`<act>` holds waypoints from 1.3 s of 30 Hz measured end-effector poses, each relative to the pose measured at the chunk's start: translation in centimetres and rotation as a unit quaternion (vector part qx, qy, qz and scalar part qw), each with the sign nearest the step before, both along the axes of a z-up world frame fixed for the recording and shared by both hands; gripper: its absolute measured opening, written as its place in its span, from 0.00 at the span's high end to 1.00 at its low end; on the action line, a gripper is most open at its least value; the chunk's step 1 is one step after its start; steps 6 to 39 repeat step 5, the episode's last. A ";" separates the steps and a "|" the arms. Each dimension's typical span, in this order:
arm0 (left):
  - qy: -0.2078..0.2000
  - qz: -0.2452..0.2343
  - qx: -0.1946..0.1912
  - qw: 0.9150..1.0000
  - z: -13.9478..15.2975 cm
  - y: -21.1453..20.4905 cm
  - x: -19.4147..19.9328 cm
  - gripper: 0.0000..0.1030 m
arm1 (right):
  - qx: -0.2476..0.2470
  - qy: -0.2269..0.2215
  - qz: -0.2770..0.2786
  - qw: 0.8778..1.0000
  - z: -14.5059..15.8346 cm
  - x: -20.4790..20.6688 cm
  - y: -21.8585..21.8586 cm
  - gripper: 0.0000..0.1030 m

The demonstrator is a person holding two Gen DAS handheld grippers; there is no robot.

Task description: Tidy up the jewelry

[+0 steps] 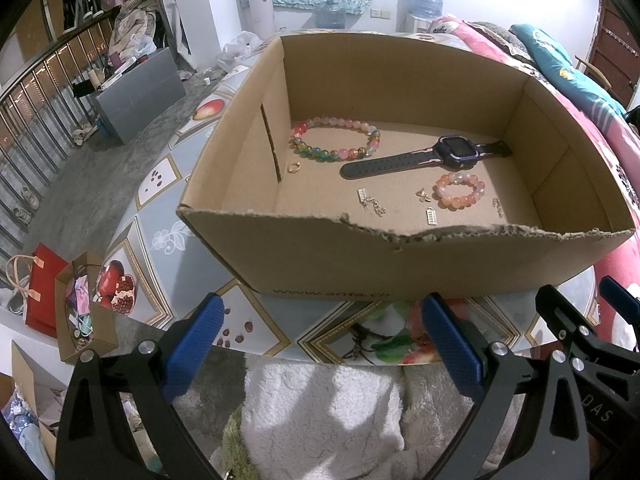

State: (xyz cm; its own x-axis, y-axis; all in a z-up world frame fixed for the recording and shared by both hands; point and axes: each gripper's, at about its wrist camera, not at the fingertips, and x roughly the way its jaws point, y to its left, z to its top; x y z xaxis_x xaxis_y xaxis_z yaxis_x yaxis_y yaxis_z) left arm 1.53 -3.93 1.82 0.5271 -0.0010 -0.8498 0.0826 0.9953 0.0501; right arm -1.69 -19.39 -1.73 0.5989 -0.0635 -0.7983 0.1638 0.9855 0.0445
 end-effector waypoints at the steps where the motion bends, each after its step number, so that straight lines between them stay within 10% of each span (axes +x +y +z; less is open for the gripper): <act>1: 0.000 0.000 0.000 1.000 0.0 0.0 0.0 0.06 | -0.001 -0.001 0.000 1.000 0.0 0.1 0.1 0.08; 39: 0.002 0.001 0.000 1.000 -0.1 0.0 0.0 0.06 | -0.001 -0.001 0.000 1.000 0.0 0.1 0.1 0.08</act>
